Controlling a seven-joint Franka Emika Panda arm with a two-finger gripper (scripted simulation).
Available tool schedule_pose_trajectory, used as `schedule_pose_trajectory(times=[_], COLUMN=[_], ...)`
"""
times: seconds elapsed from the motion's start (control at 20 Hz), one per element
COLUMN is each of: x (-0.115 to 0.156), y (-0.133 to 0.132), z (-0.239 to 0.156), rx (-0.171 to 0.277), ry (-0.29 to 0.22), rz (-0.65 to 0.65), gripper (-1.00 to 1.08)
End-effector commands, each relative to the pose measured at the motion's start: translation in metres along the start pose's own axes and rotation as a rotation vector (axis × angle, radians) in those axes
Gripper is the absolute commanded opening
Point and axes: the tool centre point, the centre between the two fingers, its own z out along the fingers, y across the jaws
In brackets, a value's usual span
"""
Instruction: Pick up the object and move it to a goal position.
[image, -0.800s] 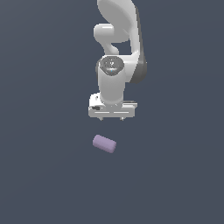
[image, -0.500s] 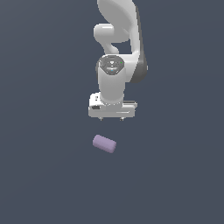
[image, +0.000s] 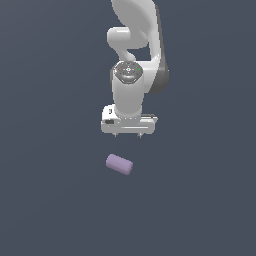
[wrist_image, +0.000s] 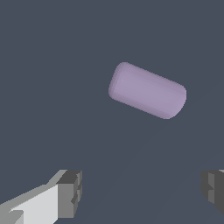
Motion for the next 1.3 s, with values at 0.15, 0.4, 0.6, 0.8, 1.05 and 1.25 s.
schedule_pose_trajectory(times=[0.15,0.4,0.6,0.8,1.05,1.25], x=[0.003,0.008,0.014,0.021,0.03,0.037], y=[0.001,0.003,0.005,0.008,0.012,0.015], z=[0.002,0.006,0.011,0.016,0.024,0.03], rx=[-0.002,-0.005,-0.008,-0.011,-0.014,-0.016], ry=[0.001,0.003,0.005,0.008,0.012,0.015], rz=[-0.04,-0.114,-0.197,-0.299,-0.433,-0.539], gripper=[1.0,1.0,1.0,1.0,1.0,1.0])
